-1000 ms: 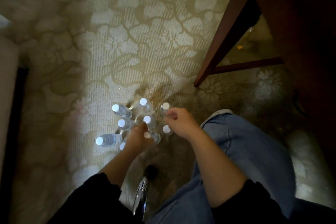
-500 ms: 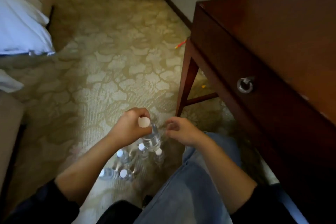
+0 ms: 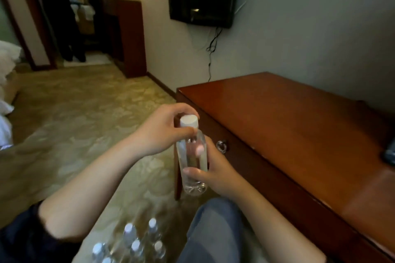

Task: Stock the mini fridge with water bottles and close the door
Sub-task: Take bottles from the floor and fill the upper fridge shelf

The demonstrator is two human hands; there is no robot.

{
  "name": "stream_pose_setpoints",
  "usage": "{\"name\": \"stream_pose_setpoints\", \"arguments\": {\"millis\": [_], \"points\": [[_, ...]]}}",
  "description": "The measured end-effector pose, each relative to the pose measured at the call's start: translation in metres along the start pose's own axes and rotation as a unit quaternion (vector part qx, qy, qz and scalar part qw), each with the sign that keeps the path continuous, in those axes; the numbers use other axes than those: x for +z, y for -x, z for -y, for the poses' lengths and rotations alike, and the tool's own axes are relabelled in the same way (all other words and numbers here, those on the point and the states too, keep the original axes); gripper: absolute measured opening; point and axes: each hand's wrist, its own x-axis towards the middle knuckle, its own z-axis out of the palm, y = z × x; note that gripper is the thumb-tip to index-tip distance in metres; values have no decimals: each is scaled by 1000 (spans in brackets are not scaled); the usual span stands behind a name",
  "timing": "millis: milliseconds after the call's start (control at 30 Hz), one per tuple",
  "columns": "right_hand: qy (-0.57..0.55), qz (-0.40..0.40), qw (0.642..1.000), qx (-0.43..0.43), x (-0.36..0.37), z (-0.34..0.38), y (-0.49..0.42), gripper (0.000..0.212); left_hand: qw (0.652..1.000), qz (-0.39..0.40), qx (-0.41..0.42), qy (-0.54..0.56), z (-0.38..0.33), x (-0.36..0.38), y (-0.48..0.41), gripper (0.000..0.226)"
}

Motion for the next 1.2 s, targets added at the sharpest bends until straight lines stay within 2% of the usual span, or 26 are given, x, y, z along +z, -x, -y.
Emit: {"name": "stream_pose_setpoints", "arguments": {"millis": [167,367,467,600,700,833,1000,1200], "points": [[10,-114,993,-4,-39,23,17,59,997,6,71,28,-48,16,-38,23],[-27,-226,974,-1,-82,26,37,47,985,7,102,139,-79,56,-72,28],[-45,-278,960,-1,-108,30,51,44,974,43,83,206,-93,78,-84,32],[-67,-349,935,23,-149,39,72,37,958,101,10,267,-112,111,-97,29],[-63,-393,917,37,-182,48,86,39,955,144,35,258,-132,136,-108,33],[-10,-432,902,12,-223,64,106,53,940,202,121,248,-159,169,-118,44],[19,-464,885,-7,-272,86,128,54,907,213,203,303,-201,201,-125,56],[26,-463,886,-4,-336,117,146,35,876,209,256,352,-268,226,-161,62]]}}
